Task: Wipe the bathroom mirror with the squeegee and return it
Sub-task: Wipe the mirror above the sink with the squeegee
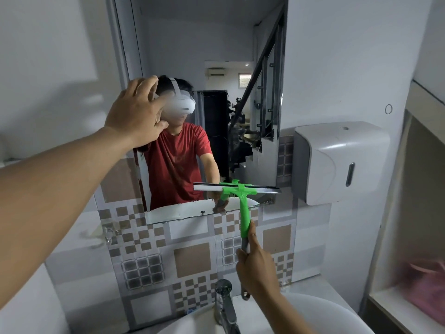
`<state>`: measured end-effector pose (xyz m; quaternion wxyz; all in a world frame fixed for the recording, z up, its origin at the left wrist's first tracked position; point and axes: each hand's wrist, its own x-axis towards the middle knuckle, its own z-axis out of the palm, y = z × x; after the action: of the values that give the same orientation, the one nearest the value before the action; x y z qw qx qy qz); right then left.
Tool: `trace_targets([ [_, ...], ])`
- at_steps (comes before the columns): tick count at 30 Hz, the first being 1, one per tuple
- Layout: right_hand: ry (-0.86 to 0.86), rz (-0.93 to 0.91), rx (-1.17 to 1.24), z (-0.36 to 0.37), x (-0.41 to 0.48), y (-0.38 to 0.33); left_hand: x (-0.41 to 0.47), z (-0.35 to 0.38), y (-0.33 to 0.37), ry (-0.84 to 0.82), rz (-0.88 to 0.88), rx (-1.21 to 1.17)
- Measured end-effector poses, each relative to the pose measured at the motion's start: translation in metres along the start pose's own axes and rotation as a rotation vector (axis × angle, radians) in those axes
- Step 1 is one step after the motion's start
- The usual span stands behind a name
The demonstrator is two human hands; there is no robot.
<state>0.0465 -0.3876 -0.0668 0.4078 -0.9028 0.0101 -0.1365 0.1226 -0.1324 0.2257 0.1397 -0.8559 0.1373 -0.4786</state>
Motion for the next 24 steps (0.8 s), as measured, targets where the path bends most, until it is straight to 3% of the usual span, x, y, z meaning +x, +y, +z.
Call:
trace_targets([
  [16,-0.016,0.119,0.591,0.046,-0.014,-0.047,0.001,0.009,-0.004,0.013,-0.004,0.016],
  [24,-0.182,0.091,0.643,0.082,-0.037,-0.082,0.001,0.010,-0.005,0.006,-0.005,0.011],
])
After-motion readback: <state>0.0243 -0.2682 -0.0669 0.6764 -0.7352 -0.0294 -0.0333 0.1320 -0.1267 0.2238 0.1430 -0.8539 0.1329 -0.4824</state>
